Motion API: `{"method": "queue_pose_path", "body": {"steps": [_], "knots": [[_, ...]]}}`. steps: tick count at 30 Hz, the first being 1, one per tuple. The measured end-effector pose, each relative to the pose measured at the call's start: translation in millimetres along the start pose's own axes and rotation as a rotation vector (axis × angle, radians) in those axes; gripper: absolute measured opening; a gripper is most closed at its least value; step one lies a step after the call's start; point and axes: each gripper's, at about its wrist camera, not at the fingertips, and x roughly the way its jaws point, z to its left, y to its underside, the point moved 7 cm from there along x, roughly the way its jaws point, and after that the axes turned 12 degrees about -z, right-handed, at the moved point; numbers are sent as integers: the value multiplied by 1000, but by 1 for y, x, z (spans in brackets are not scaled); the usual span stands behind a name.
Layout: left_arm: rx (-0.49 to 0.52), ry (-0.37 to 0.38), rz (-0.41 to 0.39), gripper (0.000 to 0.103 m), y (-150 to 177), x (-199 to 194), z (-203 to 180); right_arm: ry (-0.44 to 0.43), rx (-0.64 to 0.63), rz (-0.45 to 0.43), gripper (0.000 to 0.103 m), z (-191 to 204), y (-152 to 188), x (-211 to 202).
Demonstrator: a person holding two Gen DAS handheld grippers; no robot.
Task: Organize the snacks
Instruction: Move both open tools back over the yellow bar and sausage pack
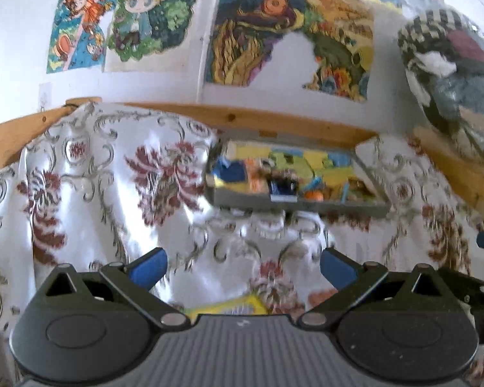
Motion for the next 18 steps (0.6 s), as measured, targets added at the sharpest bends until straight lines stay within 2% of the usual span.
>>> {"method": "queue_pose_path", "body": {"steps": [3,10,18], "knots": [[24,25,44,103,14,-6,3,-9,3,35,102,5,14,-5],[71,27,156,103,40,-7,12,-27,3,121,102,16,42,-12],[48,13,230,103,64,-8,16,-53,7,201,102,30,65,-13]]}}
